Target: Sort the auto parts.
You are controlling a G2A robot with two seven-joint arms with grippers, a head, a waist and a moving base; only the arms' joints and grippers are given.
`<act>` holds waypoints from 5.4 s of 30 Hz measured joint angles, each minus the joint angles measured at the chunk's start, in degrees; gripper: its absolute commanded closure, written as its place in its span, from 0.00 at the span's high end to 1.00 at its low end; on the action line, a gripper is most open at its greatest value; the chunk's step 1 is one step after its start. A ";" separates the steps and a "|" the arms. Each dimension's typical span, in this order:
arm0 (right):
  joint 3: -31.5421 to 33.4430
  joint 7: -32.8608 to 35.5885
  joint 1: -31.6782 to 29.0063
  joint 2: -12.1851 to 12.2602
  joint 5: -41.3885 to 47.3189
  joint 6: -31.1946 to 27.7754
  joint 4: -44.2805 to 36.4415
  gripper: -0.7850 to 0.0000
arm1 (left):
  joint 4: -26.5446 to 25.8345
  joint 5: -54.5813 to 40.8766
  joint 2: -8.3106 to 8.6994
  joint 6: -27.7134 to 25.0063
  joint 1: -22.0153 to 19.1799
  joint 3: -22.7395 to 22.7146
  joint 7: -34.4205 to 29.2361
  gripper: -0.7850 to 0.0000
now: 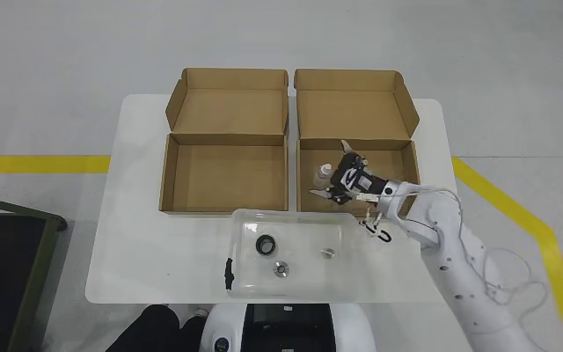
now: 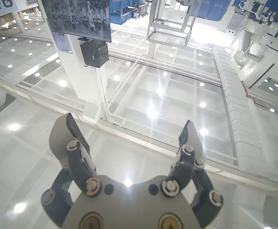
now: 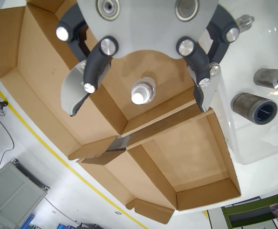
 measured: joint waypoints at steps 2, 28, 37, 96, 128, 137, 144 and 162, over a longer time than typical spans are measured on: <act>1.25 0.90 -1.60 0.36 -0.78 -0.56 -3.44 1.00 | 0.00 0.00 0.00 0.00 0.00 0.00 0.00 1.00; 1.90 17.37 -16.97 4.76 -7.34 -19.01 -24.11 1.00 | 0.00 0.00 0.00 0.00 0.00 0.00 0.00 1.00; -3.19 22.22 -15.73 6.28 -10.69 -19.01 -21.78 1.00 | 0.00 0.00 0.00 0.00 0.00 0.00 0.00 1.00; -15.78 27.73 -4.93 10.07 -4.83 -8.90 -23.02 0.00 | 0.00 0.00 0.00 0.00 0.00 0.00 0.00 1.00; -7.54 -18.27 -3.53 8.17 3.33 8.16 -25.24 0.00 | 0.00 0.00 0.00 0.00 0.00 0.00 0.00 1.00; -8.61 -25.95 2.20 6.51 4.14 13.33 -22.83 0.00 | 0.00 0.00 0.00 0.00 0.00 0.00 0.00 1.00; -7.68 -28.72 3.57 5.88 3.36 14.80 -22.19 0.00 | 0.00 0.00 0.00 0.00 0.00 0.00 0.00 1.00; -5.02 -31.99 2.01 5.38 -0.10 11.49 -18.75 0.00 | 0.00 0.00 0.00 0.00 0.00 0.00 0.00 1.00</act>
